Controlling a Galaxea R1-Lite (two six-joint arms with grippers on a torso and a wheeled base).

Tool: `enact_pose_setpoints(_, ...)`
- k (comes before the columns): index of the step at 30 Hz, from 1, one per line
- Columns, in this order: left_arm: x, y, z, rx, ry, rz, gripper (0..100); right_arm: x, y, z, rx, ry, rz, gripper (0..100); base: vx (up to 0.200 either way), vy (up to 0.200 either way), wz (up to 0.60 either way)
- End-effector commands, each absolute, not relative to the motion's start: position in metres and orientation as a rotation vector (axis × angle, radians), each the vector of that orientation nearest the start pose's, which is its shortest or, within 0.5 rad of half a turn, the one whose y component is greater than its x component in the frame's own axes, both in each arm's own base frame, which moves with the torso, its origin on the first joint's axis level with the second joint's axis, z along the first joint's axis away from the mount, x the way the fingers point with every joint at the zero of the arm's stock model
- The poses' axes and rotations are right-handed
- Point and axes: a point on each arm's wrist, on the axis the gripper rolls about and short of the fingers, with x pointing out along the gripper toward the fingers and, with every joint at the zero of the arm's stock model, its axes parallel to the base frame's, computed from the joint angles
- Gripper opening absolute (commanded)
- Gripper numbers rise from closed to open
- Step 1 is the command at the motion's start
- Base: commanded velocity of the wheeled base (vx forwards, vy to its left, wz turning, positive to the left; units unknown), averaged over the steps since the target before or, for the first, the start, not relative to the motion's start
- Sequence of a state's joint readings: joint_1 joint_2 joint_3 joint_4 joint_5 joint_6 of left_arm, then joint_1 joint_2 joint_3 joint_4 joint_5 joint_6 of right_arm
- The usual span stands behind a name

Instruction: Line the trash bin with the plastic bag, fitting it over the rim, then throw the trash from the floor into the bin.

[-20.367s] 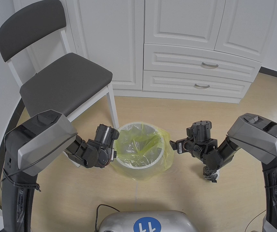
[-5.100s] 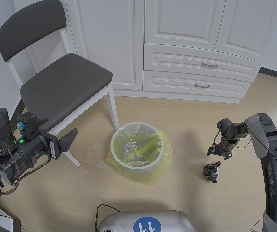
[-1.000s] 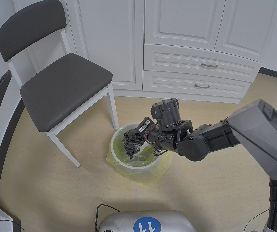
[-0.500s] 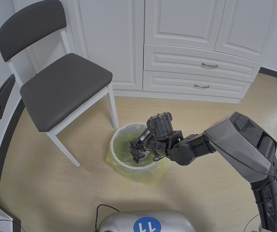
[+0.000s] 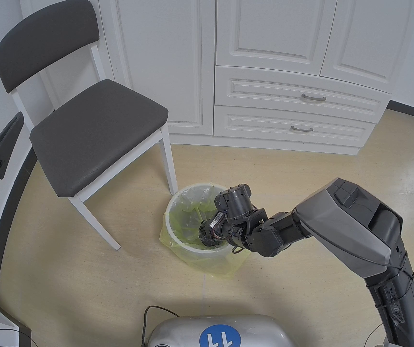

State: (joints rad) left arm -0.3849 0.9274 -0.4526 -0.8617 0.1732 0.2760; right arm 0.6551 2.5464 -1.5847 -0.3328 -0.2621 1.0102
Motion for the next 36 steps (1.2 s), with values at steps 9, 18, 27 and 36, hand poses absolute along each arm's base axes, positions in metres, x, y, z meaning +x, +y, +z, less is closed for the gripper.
enact_pose_setpoints(9, 0.101, -0.037, 0.263, 0.169, -0.383, -0.16, 100, 0.394, 0.298, -0.005, 0.631, 0.75, 0.011, 0, 0.0, 0.0, 0.0)
enact_pose_setpoints(18, 0.101, -0.037, 0.264, 0.169, -0.383, -0.16, 100, 0.399, 0.301, -0.003, 0.591, 0.815, -0.038, 0, 0.0, 0.0, 0.0)
enact_pose_setpoints(27, 0.103, -0.037, 0.265, 0.167, -0.384, -0.152, 100, 0.414, 0.314, 0.022, 0.699, 0.725, -0.008, 0, 0.0, 0.0, 0.0)
enact_pose_setpoints(36, 0.105, -0.037, 0.261, 0.175, -0.365, -0.143, 100, 0.425, 0.321, 0.013, 0.618, 0.699, 0.048, 0, 0.0, 0.0, 0.0)
